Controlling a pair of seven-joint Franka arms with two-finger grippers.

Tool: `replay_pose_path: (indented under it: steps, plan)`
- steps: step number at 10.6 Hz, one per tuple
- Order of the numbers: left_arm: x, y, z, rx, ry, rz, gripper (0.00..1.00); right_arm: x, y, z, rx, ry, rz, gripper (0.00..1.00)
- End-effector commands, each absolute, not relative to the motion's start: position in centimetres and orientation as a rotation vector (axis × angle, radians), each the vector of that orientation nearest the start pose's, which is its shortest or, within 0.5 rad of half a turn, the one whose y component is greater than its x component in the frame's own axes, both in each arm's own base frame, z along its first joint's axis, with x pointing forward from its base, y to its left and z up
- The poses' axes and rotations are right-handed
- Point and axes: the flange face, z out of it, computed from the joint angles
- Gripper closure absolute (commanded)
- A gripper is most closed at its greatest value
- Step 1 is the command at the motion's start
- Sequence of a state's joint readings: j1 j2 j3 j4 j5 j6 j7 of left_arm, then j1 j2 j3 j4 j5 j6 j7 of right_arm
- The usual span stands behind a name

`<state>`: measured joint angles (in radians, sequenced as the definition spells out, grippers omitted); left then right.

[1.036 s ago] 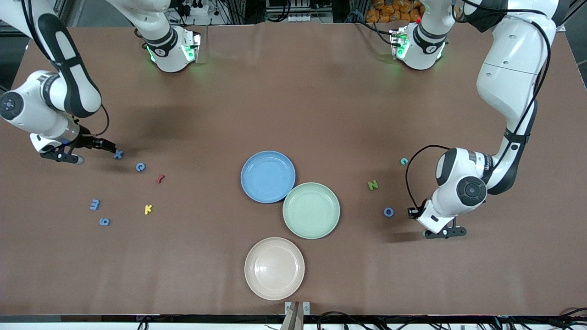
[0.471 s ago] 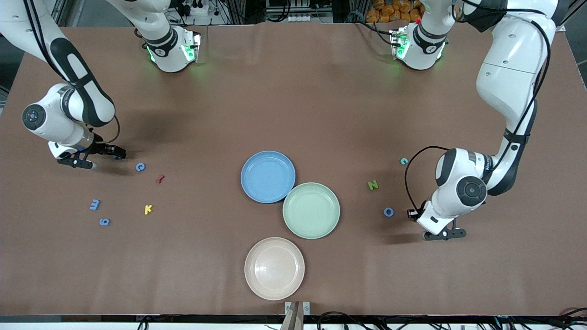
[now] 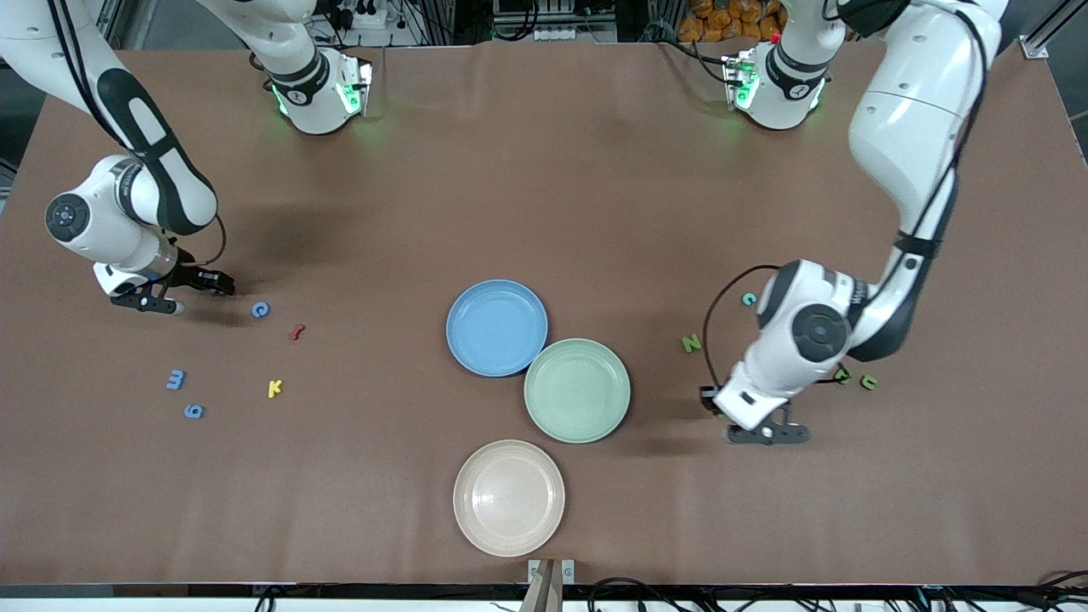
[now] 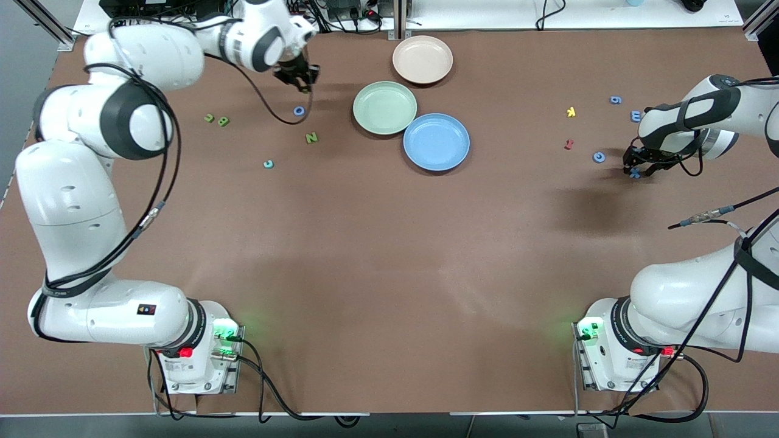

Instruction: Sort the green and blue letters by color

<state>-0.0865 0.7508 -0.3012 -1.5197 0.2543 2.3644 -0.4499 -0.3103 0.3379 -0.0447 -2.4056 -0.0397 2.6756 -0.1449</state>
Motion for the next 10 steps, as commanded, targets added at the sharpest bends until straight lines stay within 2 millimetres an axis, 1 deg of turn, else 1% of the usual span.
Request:
replay_pose_path:
  steps: [1,2,3,4,5,6,7,8,9,10]
  plan:
    - [65.7,-31.7,25.0,-3.196,0.052,-0.207,1.00,44.7,-16.2,17.6,-3.137,0.270,0.115,0.70]
    - [65.0,-33.3,25.1,-3.200,0.060,-0.207,1.00,44.7,-16.2,17.5,-3.137,0.270,0.115,0.77]
    - [64.0,-35.2,25.1,-3.204,0.067,-0.204,1.00,44.7,-16.3,17.6,-3.136,0.272,0.113,0.80]
    - [63.1,-37.0,24.4,-3.212,0.072,-0.200,1.00,44.7,-16.2,17.5,-3.136,0.274,0.115,0.80]
    - [62.2,-38.9,23.5,-3.220,0.045,-0.186,1.00,44.8,-16.1,17.8,-3.136,0.268,0.117,0.86]
    - [61.2,-40.4,23.1,-3.222,-0.002,-0.175,1.00,45.4,-15.5,19.3,-3.142,0.252,0.089,0.91]
    - [60.9,-40.9,23.1,-3.225,-0.024,-0.172,1.00,46.1,-13.9,21.1,-3.140,0.242,0.114,0.92]
    - [60.6,-41.3,23.1,-3.227,-0.040,-0.170,0.92,47.2,-11.6,23.0,-3.142,0.284,0.096,0.93]
    - [60.1,-42.1,23.3,-3.229,-0.070,-0.172,0.01,48.2,-9.4,24.1,-3.145,0.317,0.088,0.93]
    - [60.3,-42.0,24.0,-3.232,-0.121,-0.187,0.00,49.3,-6.7,24.8,-3.145,0.359,0.061,0.93]
